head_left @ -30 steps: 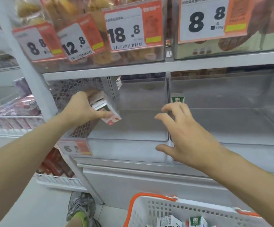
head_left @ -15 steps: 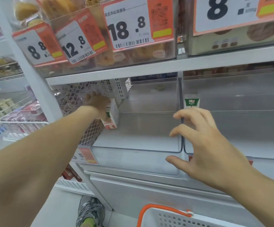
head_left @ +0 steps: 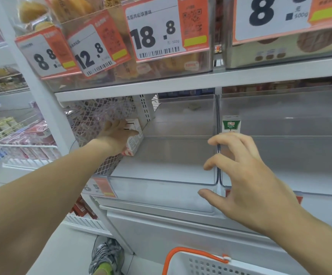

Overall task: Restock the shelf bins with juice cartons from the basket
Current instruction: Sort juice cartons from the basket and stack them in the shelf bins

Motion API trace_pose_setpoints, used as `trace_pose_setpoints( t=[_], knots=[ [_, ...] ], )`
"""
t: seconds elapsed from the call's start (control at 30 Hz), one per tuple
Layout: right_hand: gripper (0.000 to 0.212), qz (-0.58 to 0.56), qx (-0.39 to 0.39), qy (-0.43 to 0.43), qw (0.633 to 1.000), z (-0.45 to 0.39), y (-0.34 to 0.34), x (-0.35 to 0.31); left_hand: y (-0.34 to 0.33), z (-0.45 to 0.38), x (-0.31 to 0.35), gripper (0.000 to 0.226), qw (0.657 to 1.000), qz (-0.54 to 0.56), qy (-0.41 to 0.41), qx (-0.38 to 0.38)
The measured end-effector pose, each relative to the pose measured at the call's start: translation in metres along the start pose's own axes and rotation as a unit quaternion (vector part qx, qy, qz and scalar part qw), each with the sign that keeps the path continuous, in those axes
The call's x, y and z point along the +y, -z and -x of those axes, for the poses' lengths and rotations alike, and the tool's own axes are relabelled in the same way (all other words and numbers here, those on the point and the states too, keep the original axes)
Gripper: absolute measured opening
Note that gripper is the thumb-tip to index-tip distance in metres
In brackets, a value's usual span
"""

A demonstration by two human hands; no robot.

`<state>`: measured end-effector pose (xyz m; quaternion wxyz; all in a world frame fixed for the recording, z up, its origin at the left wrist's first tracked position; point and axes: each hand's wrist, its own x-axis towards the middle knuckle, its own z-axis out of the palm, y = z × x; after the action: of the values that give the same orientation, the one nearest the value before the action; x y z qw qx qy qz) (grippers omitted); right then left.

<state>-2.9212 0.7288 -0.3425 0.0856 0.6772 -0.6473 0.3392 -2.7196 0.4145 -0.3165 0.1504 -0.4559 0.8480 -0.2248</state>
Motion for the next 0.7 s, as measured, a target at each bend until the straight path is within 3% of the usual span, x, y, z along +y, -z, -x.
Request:
trace_pose_setpoints(
  t=[0.23,0.3,0.37,0.43,0.53,0.6,0.7],
  knots=[
    [0.036,-0.007,0.000,0.004,1.000,0.000,-0.001,0.003,0.000,0.006,0.003,0.087,1.000,-0.008,0.003,0.010],
    [0.036,-0.006,-0.002,0.002,1.000,-0.001,-0.002,0.003,0.007,0.021,0.002,0.089,0.998,0.056,-0.003,0.033],
    [0.037,-0.017,0.000,0.004,1.000,0.000,-0.002,0.003,0.014,0.044,-0.001,0.075,0.980,0.173,0.005,0.100],
    [0.038,-0.022,0.006,0.025,0.999,-0.001,0.000,0.002,0.024,0.080,0.003,0.051,0.930,0.305,0.013,0.205],
    [0.036,0.001,0.029,0.072,0.997,0.003,0.006,0.003,0.042,0.156,0.032,0.013,0.802,0.499,0.032,0.326],
    [0.024,-0.004,0.078,0.101,0.992,0.011,0.017,-0.002,0.051,0.203,0.058,0.008,0.748,0.592,0.019,0.300],
    [0.006,-0.071,0.080,0.127,0.986,0.032,0.036,-0.013,0.046,0.244,0.106,0.013,0.719,0.670,-0.061,0.176]
  ],
)
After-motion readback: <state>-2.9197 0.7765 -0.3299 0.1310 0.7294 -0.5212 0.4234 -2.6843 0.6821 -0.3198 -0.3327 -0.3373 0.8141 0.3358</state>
